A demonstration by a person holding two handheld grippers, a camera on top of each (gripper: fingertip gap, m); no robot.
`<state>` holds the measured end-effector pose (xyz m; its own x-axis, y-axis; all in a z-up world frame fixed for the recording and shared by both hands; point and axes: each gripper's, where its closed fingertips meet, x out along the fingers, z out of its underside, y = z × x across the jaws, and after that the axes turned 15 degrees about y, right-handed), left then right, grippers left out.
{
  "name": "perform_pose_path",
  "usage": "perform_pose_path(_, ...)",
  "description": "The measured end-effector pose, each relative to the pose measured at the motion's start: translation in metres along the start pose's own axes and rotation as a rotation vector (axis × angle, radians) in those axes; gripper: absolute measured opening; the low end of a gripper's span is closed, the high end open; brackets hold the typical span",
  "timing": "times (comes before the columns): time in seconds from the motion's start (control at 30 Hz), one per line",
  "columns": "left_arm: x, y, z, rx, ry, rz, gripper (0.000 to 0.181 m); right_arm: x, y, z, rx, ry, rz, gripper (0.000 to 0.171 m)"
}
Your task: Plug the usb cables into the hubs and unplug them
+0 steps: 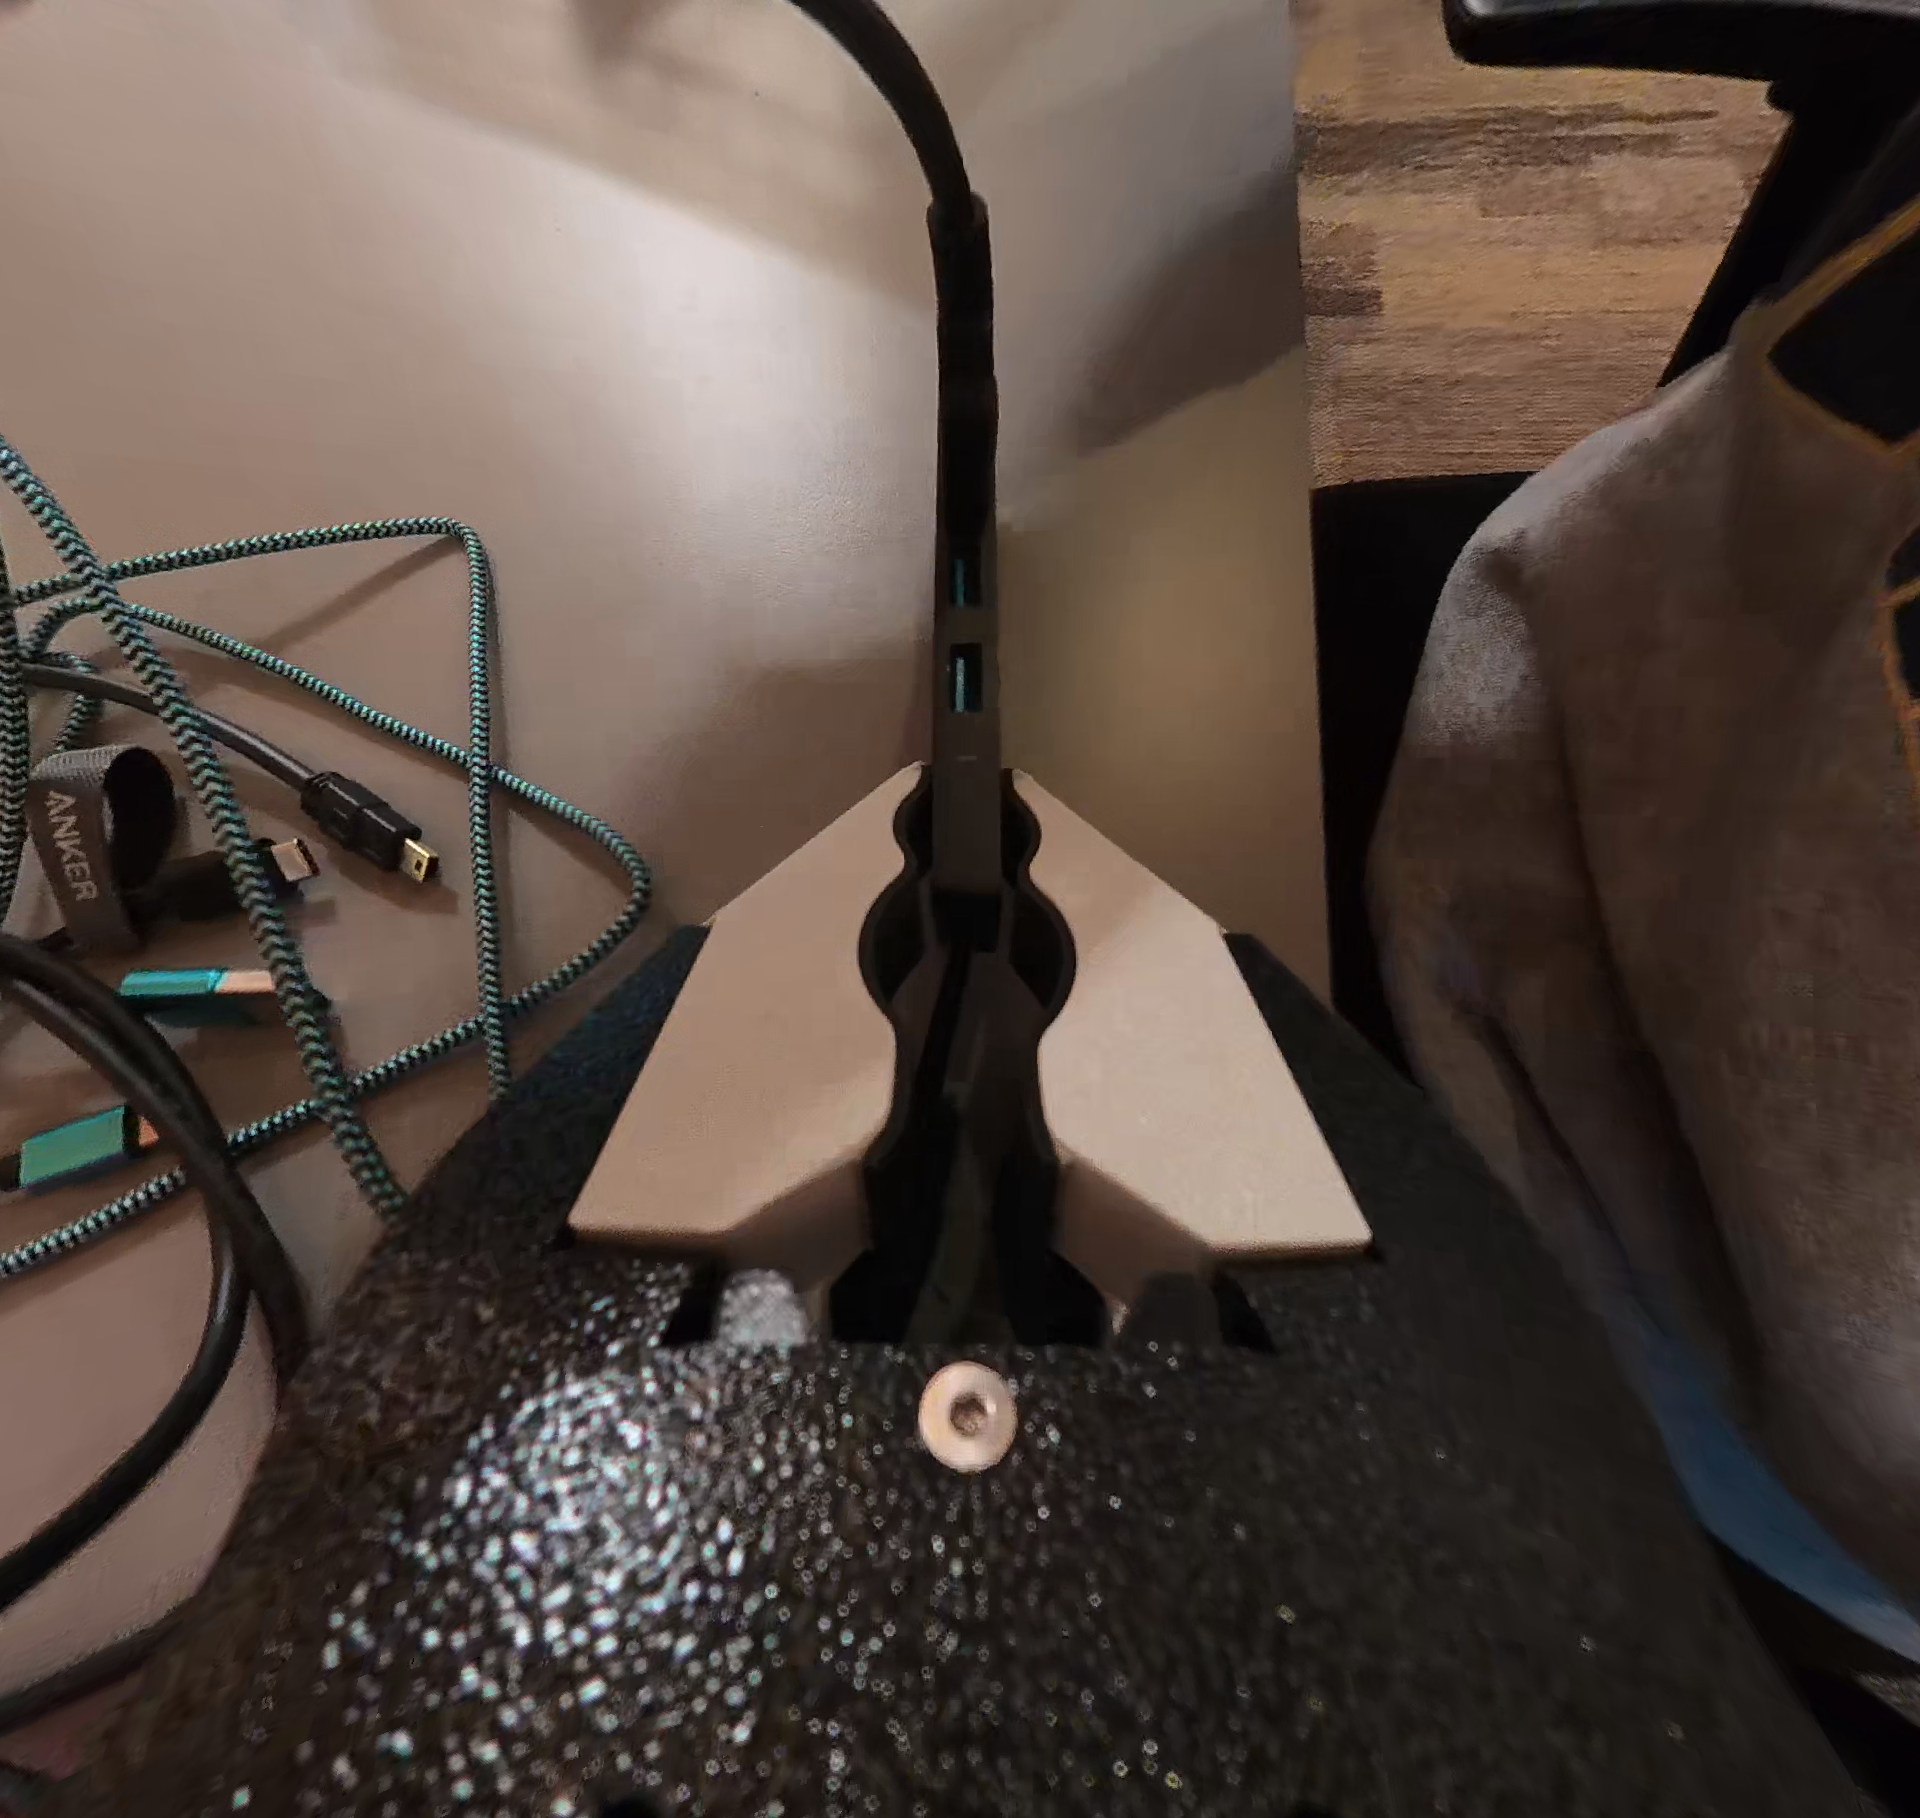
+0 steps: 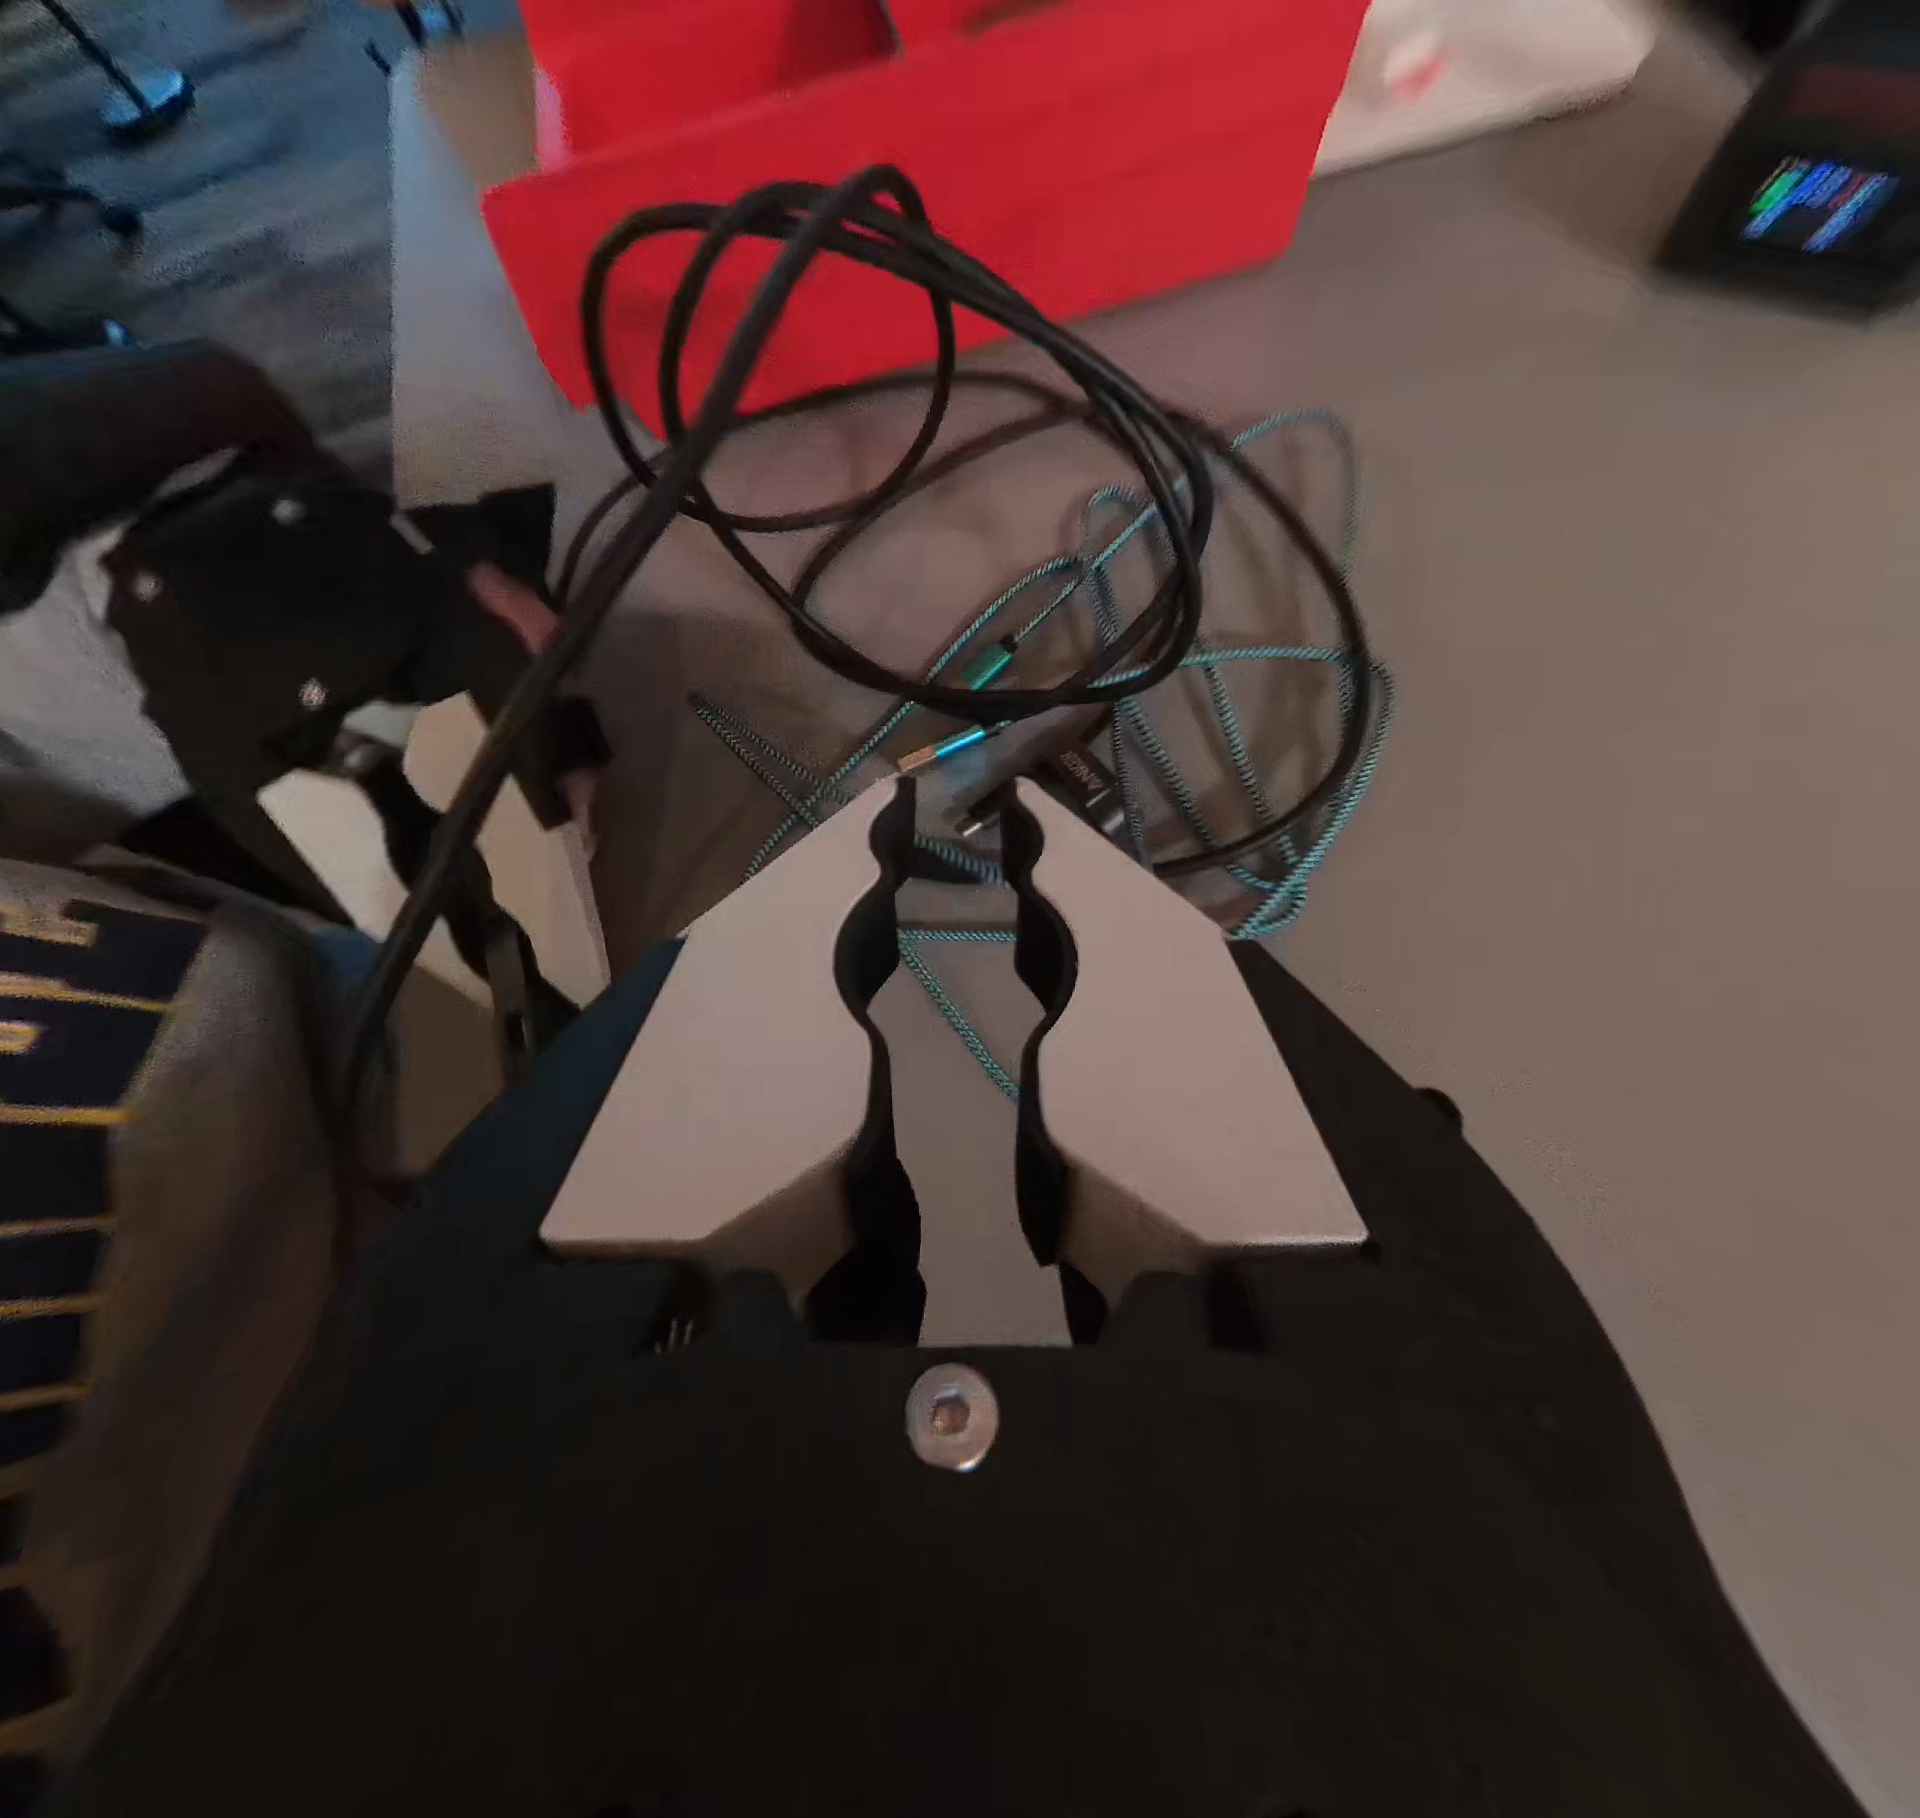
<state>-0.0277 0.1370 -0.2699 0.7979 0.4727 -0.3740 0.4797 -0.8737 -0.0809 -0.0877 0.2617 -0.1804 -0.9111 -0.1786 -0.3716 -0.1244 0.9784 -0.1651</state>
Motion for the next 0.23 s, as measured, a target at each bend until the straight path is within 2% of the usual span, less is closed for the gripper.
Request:
perform_pose_path(0.03,0.000,0.002,0.000,0.006,0.001,-0.007,0.008,0.011,0.002,0.002,0.063,-0.072,-0.009,0.014)
perform_pose_path(0.1,-0.001,0.004,-0.001,0.019,0.004,-0.024,0.007,0.032,0.005,0.004,0.162,-0.178,-0.031,0.006)
perform_pose_path(0.23,-0.003,0.006,-0.001,0.041,0.008,-0.046,0.007,0.053,0.002,0.024,0.286,-0.463,-0.066,0.008)
